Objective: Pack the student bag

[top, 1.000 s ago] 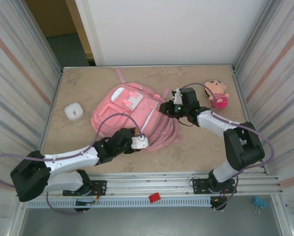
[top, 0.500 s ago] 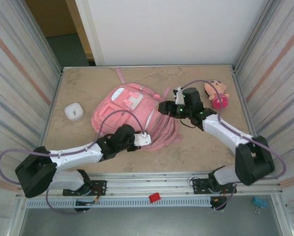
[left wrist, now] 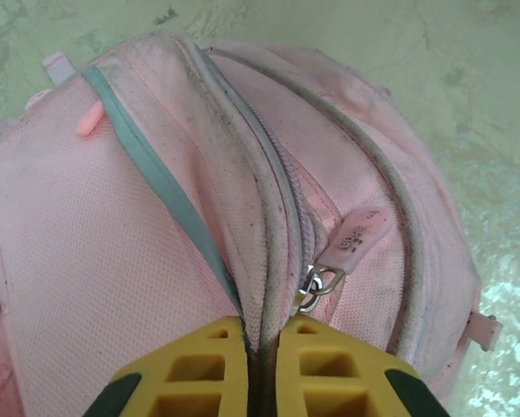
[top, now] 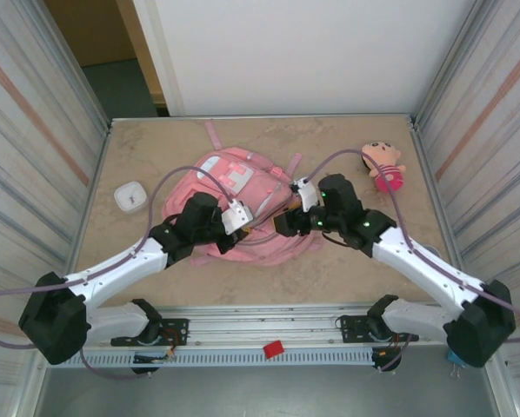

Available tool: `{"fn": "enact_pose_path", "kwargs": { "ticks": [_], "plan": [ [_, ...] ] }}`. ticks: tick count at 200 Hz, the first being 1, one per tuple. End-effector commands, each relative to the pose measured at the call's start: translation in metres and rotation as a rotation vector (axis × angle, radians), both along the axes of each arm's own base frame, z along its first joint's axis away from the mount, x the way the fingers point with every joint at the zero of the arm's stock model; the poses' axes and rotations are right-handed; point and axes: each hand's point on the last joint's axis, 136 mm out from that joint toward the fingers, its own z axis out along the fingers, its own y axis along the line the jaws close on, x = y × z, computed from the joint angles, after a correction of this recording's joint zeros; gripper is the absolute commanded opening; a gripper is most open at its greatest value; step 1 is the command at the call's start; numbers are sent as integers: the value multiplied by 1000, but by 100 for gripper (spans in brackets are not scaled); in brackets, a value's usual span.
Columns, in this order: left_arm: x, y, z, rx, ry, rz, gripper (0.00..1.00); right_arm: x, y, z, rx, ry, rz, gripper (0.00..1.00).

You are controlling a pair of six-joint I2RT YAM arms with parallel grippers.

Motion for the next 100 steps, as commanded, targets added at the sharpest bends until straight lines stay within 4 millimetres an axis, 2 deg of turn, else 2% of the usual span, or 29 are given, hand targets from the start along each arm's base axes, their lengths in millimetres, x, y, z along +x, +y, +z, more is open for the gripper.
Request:
{"fn": "enact_pose_path", "kwargs": {
  "ticks": [1, 19, 100],
  "plan": [
    [0, -16, 42, -161, 43, -27, 0, -9, 9, -14, -89, 35, 90, 57],
    [0, -16, 46, -185, 69, -31, 0, -8, 15, -21, -113, 54, 111, 57],
    [0, -26, 55, -241, 126, -50, 0, -8, 42, -21, -131, 32, 186, 58]
  ]
}}
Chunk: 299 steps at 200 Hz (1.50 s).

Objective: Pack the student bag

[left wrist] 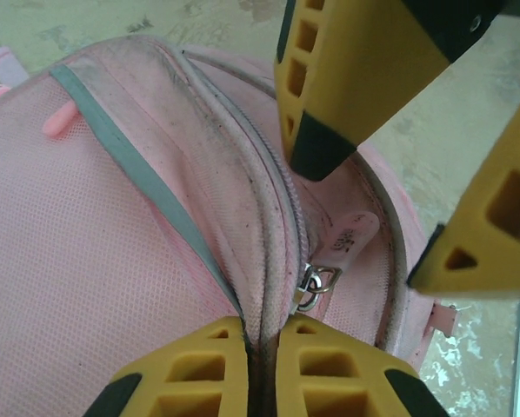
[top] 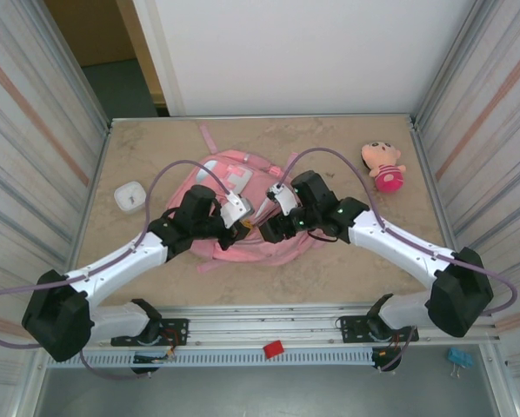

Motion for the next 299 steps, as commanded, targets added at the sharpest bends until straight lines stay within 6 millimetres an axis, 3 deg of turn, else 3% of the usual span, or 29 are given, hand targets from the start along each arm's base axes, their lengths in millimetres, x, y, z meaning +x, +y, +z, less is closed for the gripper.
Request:
{"fn": "enact_pose_path", "kwargs": {
  "ticks": [1, 45, 84, 114, 162, 195, 216, 241, 273, 299],
  "plan": [
    [3, -18, 44, -140, -17, -39, 0, -1, 9, 4, -9, -22, 49, 57],
    [0, -24, 52, -180, -2, -67, 0, 13, 9, -3, -58, -40, 0, 54],
    [3, -18, 50, -147, -14, -32, 0, 30, -4, -4, -115, -81, -104, 21],
    [10, -2, 40, -65, -42, 45, 0, 34, -25, -2, -124, -88, -181, 8],
    [17, 27, 19, 51, -83, 170, 0, 44, -70, -2, -25, -36, -338, 0],
    [26, 46, 14, 78, -81, 303, 0, 34, -65, 2, 30, -18, -277, 0],
    [32, 55, 17, 50, -46, 412, 21, 28, -52, 7, 39, -28, -218, 0],
    [22, 63, 18, -35, 112, 529, 54, 30, -41, 11, 37, -36, -198, 0],
    [1, 81, 8, -159, 371, 740, 70, 32, -30, 7, 26, -24, -175, 0],
    [-18, 93, -21, -216, 571, 888, 80, 34, -23, 5, 14, -15, -160, 0]
  ]
}}
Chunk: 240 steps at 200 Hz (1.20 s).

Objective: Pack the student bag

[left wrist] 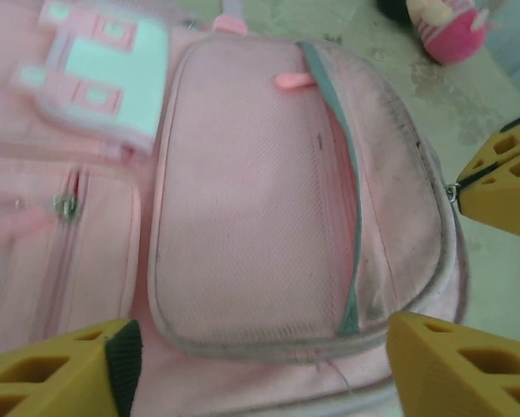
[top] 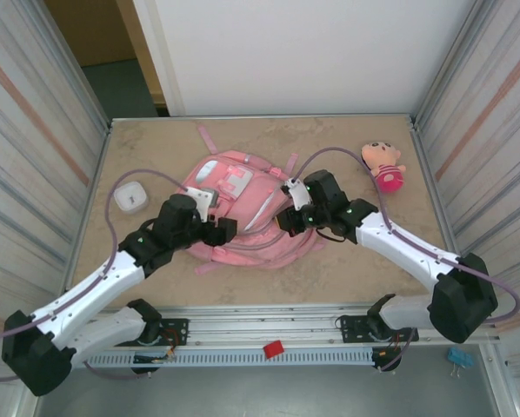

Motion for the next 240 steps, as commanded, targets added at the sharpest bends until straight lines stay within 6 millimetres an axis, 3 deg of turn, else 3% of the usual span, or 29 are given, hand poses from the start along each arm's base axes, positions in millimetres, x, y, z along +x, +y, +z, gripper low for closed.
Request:
{"fn": "enact_pose_path", "kwargs": {
  "ticks": [1, 28, 55, 83, 115, 179, 213, 240],
  "plan": [
    [-20, 21, -39, -99, 262, 229, 80, 7, 9, 14, 10, -31, 12, 0],
    [-29, 28, -69, -143, 362, 318, 82, 4, 14, 15, 4, -31, 31, 0],
    [-13, 30, -80, -192, 363, 338, 87, -5, 21, 16, 1, -21, 70, 0],
    [27, 41, -67, -278, 341, 375, 87, -18, 32, 19, -13, -13, 135, 0],
    [68, 48, -44, -262, 272, 372, 88, -28, 54, 20, -31, -2, 218, 0],
    [134, 34, -45, -357, 329, 336, 88, -36, 113, 27, -107, -32, 354, 0],
    [147, 26, -35, -384, 355, 308, 89, -31, 128, 34, -78, -75, 366, 0],
    [129, 37, -20, -387, 341, 334, 91, -22, 128, 33, -66, -84, 343, 0]
  ]
}}
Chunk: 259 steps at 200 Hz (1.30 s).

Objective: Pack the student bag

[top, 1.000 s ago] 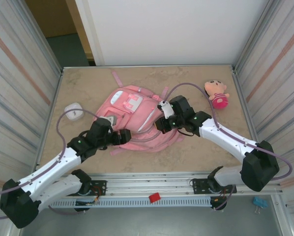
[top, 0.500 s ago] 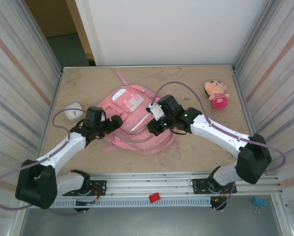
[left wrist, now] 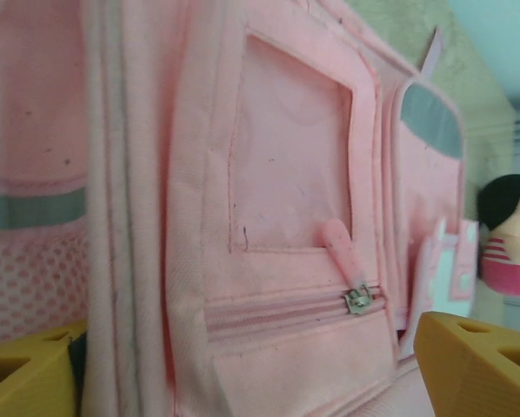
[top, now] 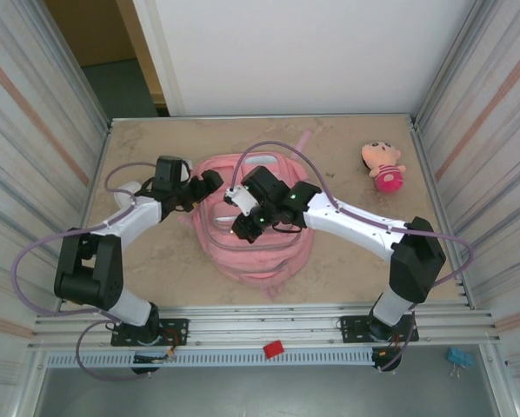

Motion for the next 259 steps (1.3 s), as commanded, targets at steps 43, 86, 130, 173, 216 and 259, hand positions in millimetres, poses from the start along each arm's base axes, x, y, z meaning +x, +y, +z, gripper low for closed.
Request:
{"fn": "enact_pose_path", "kwargs": {
  "ticks": [43, 86, 130, 173, 216, 259],
  "plan": [
    [-71, 9, 54, -119, -54, 6, 91, 20, 18, 18, 110, -55, 9, 0],
    [-113, 6, 61, -254, -15, 33, 87, 27, 16, 11, 113, -34, -9, 0],
    [-137, -13, 45, -308, 35, 6, 85, 31, 9, 12, 130, -35, -28, 0],
    [-146, -36, 35, -310, 22, -29, 82, 31, 6, 12, 142, -26, -32, 0],
    [-135, -39, 33, -315, 20, -19, 73, 30, 5, 11, 140, -18, -29, 0],
    [-115, -36, 28, -291, 8, 30, 39, 25, 1, 11, 145, -21, -27, 0]
  ]
}}
